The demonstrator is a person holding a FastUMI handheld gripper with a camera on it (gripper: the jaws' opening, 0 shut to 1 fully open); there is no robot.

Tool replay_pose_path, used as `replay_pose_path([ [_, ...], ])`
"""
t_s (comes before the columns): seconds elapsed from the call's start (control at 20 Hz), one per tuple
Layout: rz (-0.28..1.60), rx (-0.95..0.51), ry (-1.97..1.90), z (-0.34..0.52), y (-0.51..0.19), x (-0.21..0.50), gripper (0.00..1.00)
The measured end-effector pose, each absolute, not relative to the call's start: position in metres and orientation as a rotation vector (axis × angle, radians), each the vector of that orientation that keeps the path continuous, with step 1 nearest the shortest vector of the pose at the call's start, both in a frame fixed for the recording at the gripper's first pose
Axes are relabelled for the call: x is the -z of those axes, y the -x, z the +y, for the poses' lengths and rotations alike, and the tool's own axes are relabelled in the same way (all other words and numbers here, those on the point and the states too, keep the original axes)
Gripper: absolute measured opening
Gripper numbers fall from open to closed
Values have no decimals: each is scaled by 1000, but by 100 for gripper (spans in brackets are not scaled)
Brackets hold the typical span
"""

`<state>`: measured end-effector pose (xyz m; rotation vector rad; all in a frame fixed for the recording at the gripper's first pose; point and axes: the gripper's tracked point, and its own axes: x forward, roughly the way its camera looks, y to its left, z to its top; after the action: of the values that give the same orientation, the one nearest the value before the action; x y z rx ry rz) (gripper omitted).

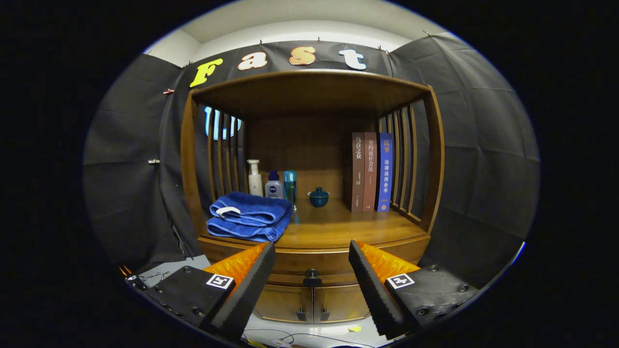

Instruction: Pull open the drawer, take out the items inside it, and place them on the countertop above the cabinet.

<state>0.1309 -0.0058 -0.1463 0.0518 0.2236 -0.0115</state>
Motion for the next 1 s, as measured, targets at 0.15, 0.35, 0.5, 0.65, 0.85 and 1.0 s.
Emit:
replay_pose_path([
  [0.15,277,18,-46,-6,-152,183,99],
  [0.35,367,8,-44,1,-173,232,100],
  [0.5,426,11,-57,6,-184,266,100],
  [0.65,451,28,-61,3,-192,285,98],
  [0.85,506,30,-59,4,-198,312,86],
  [1.0,512,38,-52,3,-203,321,79],
])
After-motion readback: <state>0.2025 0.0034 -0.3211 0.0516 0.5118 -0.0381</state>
